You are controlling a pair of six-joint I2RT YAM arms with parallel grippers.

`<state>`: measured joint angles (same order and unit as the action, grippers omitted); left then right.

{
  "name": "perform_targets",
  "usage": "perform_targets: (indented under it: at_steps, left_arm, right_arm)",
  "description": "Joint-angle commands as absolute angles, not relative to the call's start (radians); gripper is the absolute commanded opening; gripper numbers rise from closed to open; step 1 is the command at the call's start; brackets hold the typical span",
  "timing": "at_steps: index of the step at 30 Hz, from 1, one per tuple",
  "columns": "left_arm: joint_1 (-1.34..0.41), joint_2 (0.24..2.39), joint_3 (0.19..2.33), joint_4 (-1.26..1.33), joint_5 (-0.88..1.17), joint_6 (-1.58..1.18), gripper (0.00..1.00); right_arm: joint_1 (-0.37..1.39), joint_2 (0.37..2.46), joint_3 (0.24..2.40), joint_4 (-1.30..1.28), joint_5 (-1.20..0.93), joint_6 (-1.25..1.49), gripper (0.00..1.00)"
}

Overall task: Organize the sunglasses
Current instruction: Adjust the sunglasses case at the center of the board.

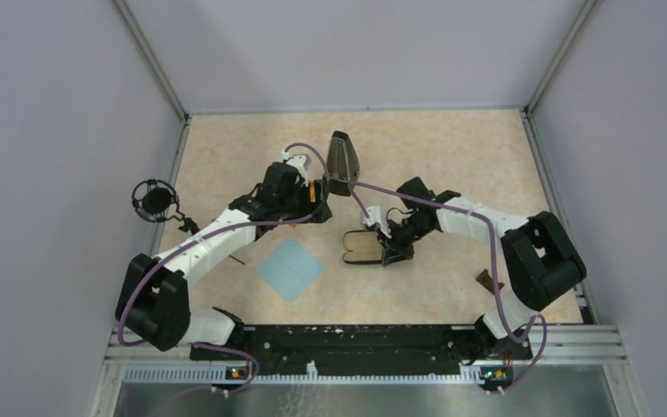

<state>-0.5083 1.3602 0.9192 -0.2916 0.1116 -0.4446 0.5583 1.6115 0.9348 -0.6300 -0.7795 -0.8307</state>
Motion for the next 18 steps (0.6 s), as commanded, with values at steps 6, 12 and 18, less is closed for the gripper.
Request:
perform_targets:
  at_steps: [6,12,18]
  left_arm:
    - [-0.501,1.328,0.917,-0.248,0.118,-0.425,0.79]
    - [-0.502,1.325,0.915,-0.247,0.122,-0.412,0.78]
    - [-0.502,1.333,0.914,-0.241,0.144,-0.408,0.78]
  right_arm:
    - [0.530,1.497,0.904,-0.466,-0.571,-0.852,0.00]
    - [0.432,1.543,0.963,-0.472,-0.550,-0.914,0.00]
    - [0.351,1.615,1.044,-0.486,-0.553,-0.975,0.00]
